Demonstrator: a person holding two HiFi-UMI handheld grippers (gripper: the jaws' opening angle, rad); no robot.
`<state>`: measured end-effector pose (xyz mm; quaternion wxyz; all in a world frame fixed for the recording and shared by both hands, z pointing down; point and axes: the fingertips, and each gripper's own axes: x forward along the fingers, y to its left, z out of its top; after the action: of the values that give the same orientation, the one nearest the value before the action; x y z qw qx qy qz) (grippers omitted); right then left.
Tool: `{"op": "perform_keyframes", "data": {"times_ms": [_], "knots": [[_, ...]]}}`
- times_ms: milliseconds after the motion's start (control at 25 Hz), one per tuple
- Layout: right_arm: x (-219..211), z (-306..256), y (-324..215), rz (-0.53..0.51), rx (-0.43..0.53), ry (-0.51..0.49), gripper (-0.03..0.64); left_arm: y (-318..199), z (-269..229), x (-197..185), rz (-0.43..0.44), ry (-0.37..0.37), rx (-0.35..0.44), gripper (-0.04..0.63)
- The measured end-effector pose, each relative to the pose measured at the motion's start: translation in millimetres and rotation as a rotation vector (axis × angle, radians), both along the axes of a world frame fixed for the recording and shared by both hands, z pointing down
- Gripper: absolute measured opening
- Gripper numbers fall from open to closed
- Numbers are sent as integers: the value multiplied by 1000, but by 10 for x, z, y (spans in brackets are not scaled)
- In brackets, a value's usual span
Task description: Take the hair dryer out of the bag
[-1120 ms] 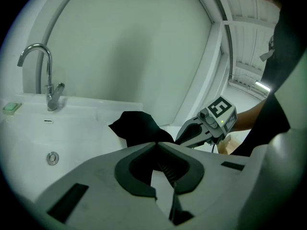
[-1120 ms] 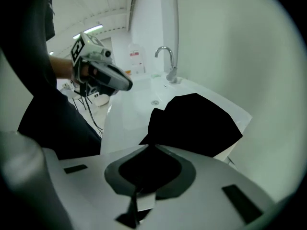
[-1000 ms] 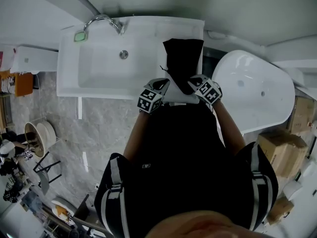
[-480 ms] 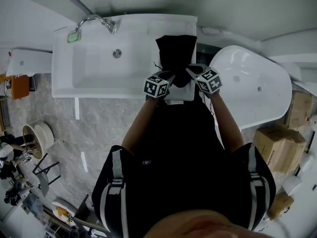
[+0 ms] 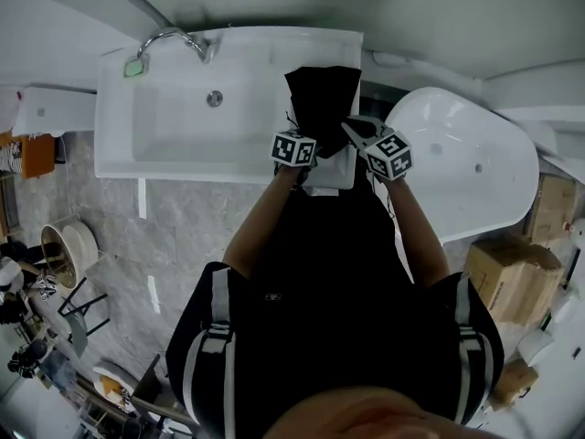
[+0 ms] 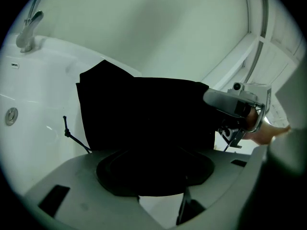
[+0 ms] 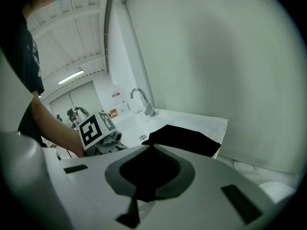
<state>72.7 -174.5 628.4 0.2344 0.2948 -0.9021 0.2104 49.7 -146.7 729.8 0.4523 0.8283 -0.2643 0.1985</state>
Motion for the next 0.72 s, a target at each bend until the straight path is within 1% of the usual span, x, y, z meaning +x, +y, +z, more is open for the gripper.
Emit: {"op": "perform_keyframes", "data": {"times_ms": [120, 320, 400, 560, 720], "knots": [[19, -17, -13, 2, 8, 0, 67, -62, 45, -13, -4, -35, -2, 190], [79, -50, -3, 10, 8, -16, 67, -187, 40, -51, -72, -70, 10, 190], [91, -49, -3, 12, 2, -26, 67, -249, 71, -40, -86, -79, 11, 190], [93, -44, 17, -8, -3, -18, 67, -395, 147, 5, -88, -132, 10, 190], [99, -17, 79, -23, -10, -7, 67, -434, 275, 88, -81, -184, -20, 190]]}}
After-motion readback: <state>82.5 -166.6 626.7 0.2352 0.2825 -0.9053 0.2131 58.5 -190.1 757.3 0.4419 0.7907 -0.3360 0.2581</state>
